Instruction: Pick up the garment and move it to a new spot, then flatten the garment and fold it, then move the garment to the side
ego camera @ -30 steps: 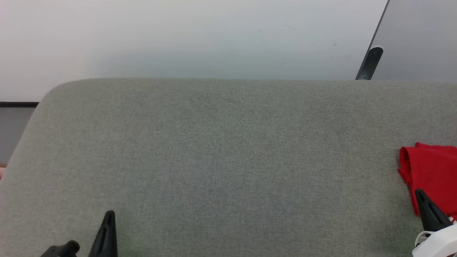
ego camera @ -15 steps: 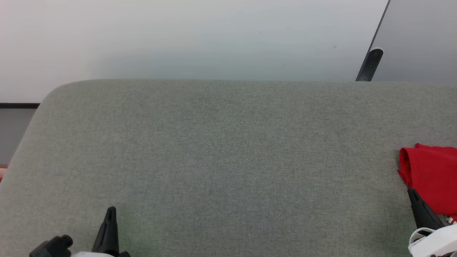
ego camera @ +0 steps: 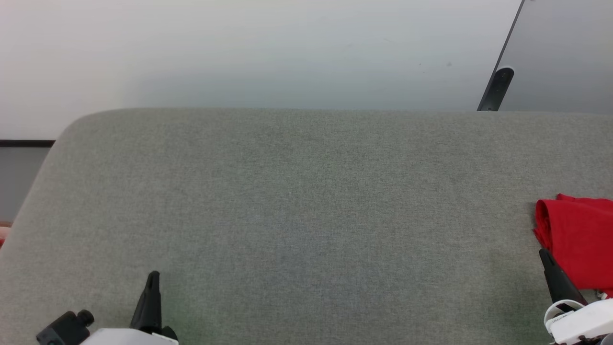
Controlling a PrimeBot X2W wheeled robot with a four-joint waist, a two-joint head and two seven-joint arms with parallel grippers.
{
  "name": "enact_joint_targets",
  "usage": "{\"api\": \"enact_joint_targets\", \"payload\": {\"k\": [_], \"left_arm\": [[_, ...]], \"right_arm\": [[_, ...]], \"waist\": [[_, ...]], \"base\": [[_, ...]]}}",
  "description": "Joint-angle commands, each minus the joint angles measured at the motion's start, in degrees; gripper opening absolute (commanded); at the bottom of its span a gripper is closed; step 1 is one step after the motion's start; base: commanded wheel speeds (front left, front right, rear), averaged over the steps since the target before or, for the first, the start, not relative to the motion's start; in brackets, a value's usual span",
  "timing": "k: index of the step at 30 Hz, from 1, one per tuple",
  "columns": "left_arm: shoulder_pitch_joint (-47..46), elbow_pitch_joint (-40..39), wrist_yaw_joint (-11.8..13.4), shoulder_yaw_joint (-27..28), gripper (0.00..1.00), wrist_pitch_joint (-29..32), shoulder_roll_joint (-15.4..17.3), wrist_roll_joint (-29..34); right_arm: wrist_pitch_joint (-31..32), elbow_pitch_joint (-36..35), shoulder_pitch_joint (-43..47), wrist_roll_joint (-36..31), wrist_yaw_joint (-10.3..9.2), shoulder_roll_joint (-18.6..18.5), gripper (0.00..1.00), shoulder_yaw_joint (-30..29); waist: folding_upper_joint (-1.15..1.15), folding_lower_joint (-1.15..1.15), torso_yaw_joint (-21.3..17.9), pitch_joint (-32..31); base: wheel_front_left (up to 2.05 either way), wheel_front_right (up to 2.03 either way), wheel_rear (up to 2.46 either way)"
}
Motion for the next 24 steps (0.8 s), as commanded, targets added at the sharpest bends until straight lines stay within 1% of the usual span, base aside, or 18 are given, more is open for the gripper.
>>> {"api": "enact_joint_targets", "payload": {"k": [1,18,24], "left_arm": [[-1.3,-0.3,-0.5,0.5,0.0,0.4,0.0,-1.9],[-3.3,1.2,-1.7,1.8,0.0,3.6,-1.6,-12.1],[-4.0,1.6,-2.0,2.1,0.0,4.5,-2.0,-14.8]], "right_arm": [[-0.2,-0.3,-1.7,2.2,0.0,0.0,0.0,-0.1],[-0.4,1.5,-2.8,12.6,-0.01,1.9,0.0,-0.1],[-0.4,2.0,-3.1,15.4,-0.01,2.4,0.0,-0.1]], "waist": [[0.0,0.0,0.0,0.0],[0.0,0.0,0.1,-0.4],[0.0,0.0,0.1,-0.6]], "base": [[0.0,0.0,0.0],[0.0,0.0,0.0],[0.0,0.0,0.0]]}}
